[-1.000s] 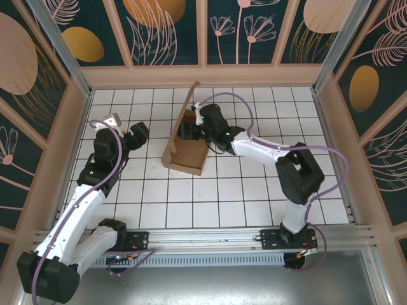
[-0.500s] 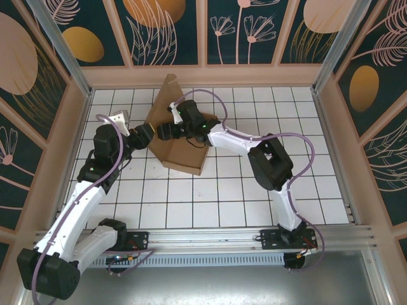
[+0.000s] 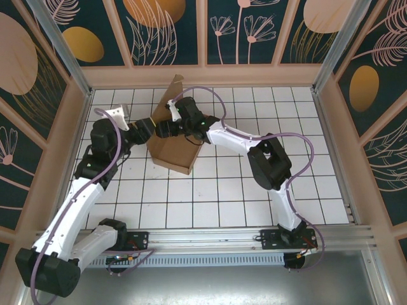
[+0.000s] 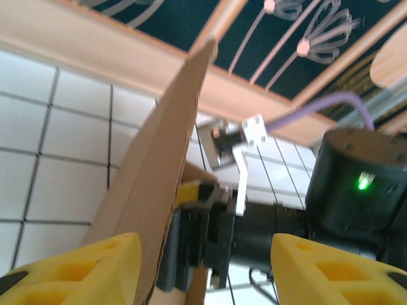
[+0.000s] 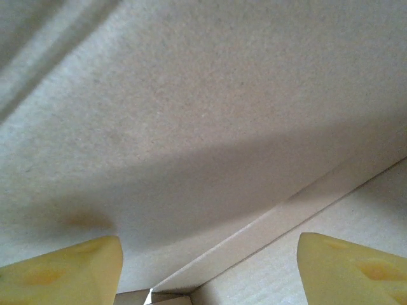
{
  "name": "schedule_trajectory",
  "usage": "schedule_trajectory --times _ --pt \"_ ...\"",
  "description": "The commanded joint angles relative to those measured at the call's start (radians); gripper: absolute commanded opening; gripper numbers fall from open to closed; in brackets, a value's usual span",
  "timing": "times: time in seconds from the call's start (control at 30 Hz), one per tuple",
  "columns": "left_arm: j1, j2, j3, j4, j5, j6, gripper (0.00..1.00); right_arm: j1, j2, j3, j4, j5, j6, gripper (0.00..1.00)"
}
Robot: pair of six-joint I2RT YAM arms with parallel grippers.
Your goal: Fold the paper box
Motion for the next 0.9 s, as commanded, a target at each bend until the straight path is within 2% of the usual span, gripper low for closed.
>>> schedule_trajectory --times 0.0,0.1,0.33,0.6,0.77,0.87 --pt "0.001 -0.030 0.057 -0.015 -0.025 0.031 0.55 -0.001 0.010 0.052 -0.021 -0.023 -0.021 0.72" --pt "-0.014 -0.003 0.060 0.020 0.100 -0.016 0.52 -0.001 0.019 0.079 -0.033 -0.030 -0.025 0.71" --pt "-0.047 0.086 0.024 0.057 0.244 -0.079 0.46 -0.008 0.046 0.107 -0.030 -0.054 -0.011 0.68" --pt "-0.048 0.154 0.021 -0.019 0.023 -0.075 0.48 -0.052 -0.021 0.013 0.039 -0.055 0.016 0.68" --pt "-0.048 0.155 0.015 -0.012 -0.037 -0.077 0.50 -0.117 -0.092 -0.114 0.071 -0.046 0.004 0.68" --pt "-0.047 0.157 0.017 -0.019 -0.067 -0.075 0.50 -0.163 -0.092 -0.153 0.053 0.013 -0.056 0.66"
